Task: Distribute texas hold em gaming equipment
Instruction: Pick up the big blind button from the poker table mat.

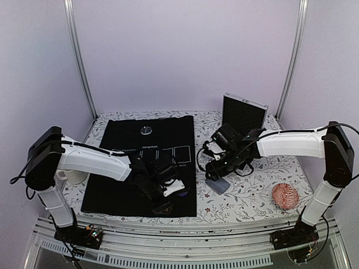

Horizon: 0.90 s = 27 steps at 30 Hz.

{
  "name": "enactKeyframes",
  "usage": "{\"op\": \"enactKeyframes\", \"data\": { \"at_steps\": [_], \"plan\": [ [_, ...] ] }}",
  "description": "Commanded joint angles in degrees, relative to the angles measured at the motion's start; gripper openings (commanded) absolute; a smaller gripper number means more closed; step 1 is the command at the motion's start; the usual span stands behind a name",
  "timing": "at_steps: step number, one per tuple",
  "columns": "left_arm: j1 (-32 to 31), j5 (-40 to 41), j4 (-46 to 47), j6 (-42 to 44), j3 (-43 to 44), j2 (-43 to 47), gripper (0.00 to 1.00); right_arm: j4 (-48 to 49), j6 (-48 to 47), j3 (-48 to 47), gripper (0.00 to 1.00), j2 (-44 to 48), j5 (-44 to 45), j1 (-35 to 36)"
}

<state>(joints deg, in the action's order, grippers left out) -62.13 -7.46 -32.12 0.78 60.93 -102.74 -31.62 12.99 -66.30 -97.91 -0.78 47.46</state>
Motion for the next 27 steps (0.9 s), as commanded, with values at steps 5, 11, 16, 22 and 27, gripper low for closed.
{"op": "enactKeyframes", "data": {
  "at_steps": [5, 11, 16, 22, 27],
  "plan": [
    [3.02, -4.26, 0.61, -1.54, -3.34, 5.21, 0.41, -0.56, -0.88, -2.58, 0.64, -1.65, -0.94, -0.08],
    [14.18, 2.89, -0.26, -9.54, -5.48, 9.25, 0.38, -0.31, -0.60, -2.60, 0.64, -1.45, -1.62, 0.02],
    [24.49, 7.92, 0.76, -15.41, -9.21, 13.45, 0.35, -0.68, -0.83, -5.24, 0.64, -2.19, -0.91, 0.89],
    [34.25, 15.05, 2.02, -22.47, -15.11, 18.35, 0.32, -0.07, -2.34, -5.74, 0.64, -2.08, -1.04, 1.64],
    [38.23, 21.55, -2.69, -28.02, -17.29, 19.90, 0.32, 1.47, -5.00, -5.54, 0.64, -0.88, -1.39, 1.61]
  ]
}}
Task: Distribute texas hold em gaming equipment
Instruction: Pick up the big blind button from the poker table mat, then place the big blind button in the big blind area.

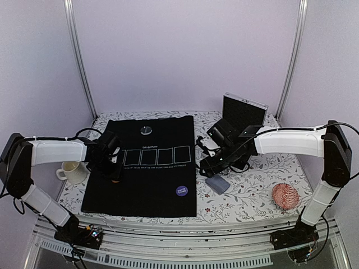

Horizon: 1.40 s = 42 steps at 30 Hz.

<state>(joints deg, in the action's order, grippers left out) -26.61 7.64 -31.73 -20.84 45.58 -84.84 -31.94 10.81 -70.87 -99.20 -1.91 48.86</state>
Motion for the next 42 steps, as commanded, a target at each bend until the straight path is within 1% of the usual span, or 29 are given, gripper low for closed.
{"op": "enactKeyframes", "data": {
  "at_steps": [1, 6, 11, 17, 22, 24, 28, 31, 37, 40, 42],
  "plan": [
    [3.11, 6.65, -3.70, -7.39, -2.51, 2.45, 0.32, 2.07, -3.45, -0.92, 0.64, 0.60, -0.28, 0.25],
    [5.16, 6.57, -6.24, -10.92, -5.26, 4.70, 0.32, 2.00, -6.48, -1.26, 0.65, 0.50, -0.52, 0.23],
    [5.34, 8.17, -10.52, -14.77, -3.88, 3.96, 0.33, 1.93, -8.37, -1.56, 0.65, 0.65, -0.57, 0.19],
    [6.09, 12.13, -13.20, -19.04, -3.70, 0.18, 0.37, 2.52, -9.34, -1.07, 0.65, 1.20, -0.71, 0.16],
    [6.47, 13.41, -13.80, -20.50, -3.67, -3.16, 0.38, 2.41, -9.60, -1.52, 0.65, 0.82, -1.25, 0.13],
    [6.52, 13.37, -13.51, -20.56, -3.62, -3.38, 0.45, 2.53, -9.21, -1.93, 0.65, 0.39, -2.20, 0.11],
    [6.68, 12.72, -13.27, -20.20, -3.13, -1.19, 0.66, 3.17, -7.02, -3.64, 0.65, -1.34, -2.81, -0.47],
    [6.71, 12.53, -13.63, -19.24, -1.56, 1.34, 0.76, 5.31, -4.76, -5.56, 0.64, -3.01, -4.25, -2.64],
    [7.02, 12.36, -13.61, -16.01, 4.29, 3.83, 0.87, 9.95, 0.83, -13.35, 0.60, -10.39, -6.55, -5.59],
    [8.97, 10.02, -9.30, -12.21, 7.71, 3.35, 0.89, 10.43, 3.53, -19.11, 0.56, -16.44, -7.13, -8.10],
    [11.28, 7.64, -5.15, -9.58, 9.33, 1.52, 0.89, 10.93, 5.31, -22.82, 0.53, -19.70, -6.80, -9.98]
  ]
}}
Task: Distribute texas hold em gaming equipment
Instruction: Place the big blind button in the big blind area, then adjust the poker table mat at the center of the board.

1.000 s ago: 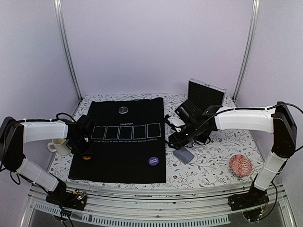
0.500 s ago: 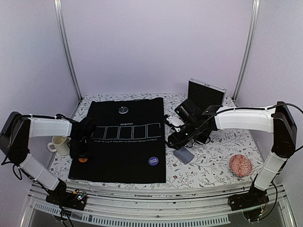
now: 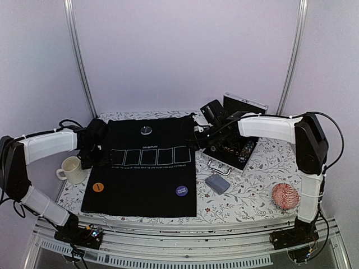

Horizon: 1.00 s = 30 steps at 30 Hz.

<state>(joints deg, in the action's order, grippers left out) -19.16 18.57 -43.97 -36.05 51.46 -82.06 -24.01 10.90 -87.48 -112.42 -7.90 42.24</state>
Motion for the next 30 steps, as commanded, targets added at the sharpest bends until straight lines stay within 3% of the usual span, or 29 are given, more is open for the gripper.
{"op": "enactKeyframes", "data": {
  "at_steps": [1, 6, 13, 18, 23, 27, 30],
  "plan": [
    [5.04, -4.40, 8.85, 6.58, 4.41, -2.70, 0.90, 3.56, 5.79, -7.80, 0.53, -7.98, -0.49, -4.01],
    [12.77, -11.57, 16.89, 8.07, 8.42, -11.17, 0.90, 2.90, 8.40, -17.12, 0.52, -16.89, 3.08, -6.03],
    [18.43, -12.81, 23.18, 7.82, 11.69, -20.42, 0.88, 0.01, 10.50, -27.11, 0.52, -26.94, 4.40, -7.36],
    [21.72, -16.49, 26.75, 5.25, 10.42, -23.36, 0.76, 1.07, 12.78, -28.70, 0.51, -30.56, 2.51, -8.20],
    [21.77, -17.69, 28.11, 4.46, 9.63, -24.33, 0.68, 1.37, 12.70, -32.20, 0.43, -34.56, -4.73, -8.23],
    [21.71, -19.66, 29.50, 3.97, 9.18, -25.43, 0.55, 2.85, 13.66, -32.37, 0.36, -35.31, -6.65, -8.38],
    [21.63, -20.80, 29.93, 4.11, 9.35, -26.33, 0.42, 3.39, 14.40, -32.13, 0.26, -34.71, -6.86, -8.48]
  ]
}}
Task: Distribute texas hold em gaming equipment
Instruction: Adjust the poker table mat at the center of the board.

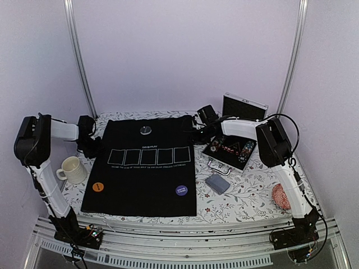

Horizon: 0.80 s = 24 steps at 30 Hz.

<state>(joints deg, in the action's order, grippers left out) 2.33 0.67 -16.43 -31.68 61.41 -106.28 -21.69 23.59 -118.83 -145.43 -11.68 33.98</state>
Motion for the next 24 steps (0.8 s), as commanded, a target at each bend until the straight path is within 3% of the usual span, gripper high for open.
{"op": "enactKeyframes", "data": {
  "at_steps": [1, 7, 15, 21, 24],
  "plan": [
    [0.07, -3.26, 2.63, -0.11, -0.57, -2.25, 0.38, 0.98, 2.20, -0.36, 0.23, -1.13, -2.18, -0.27],
    [-1.63, -2.38, 3.44, 1.37, -0.76, -2.32, 0.23, 5.38, 2.90, 9.07, 0.03, 6.39, 4.83, -1.08],
    [-5.37, -1.71, 3.56, 2.49, -0.34, -3.84, 0.22, 6.32, 0.90, 14.66, 0.03, 10.19, 6.69, -1.90],
    [-5.17, 1.19, 2.58, 2.95, -0.53, -3.17, 0.24, 6.00, -0.62, 13.23, 0.04, 9.22, 5.19, -1.88],
    [-4.97, 1.97, 2.23, 3.02, -0.12, -2.45, 0.26, 5.57, -0.53, 12.78, 0.10, 9.02, 5.25, -1.90]
  ]
}}
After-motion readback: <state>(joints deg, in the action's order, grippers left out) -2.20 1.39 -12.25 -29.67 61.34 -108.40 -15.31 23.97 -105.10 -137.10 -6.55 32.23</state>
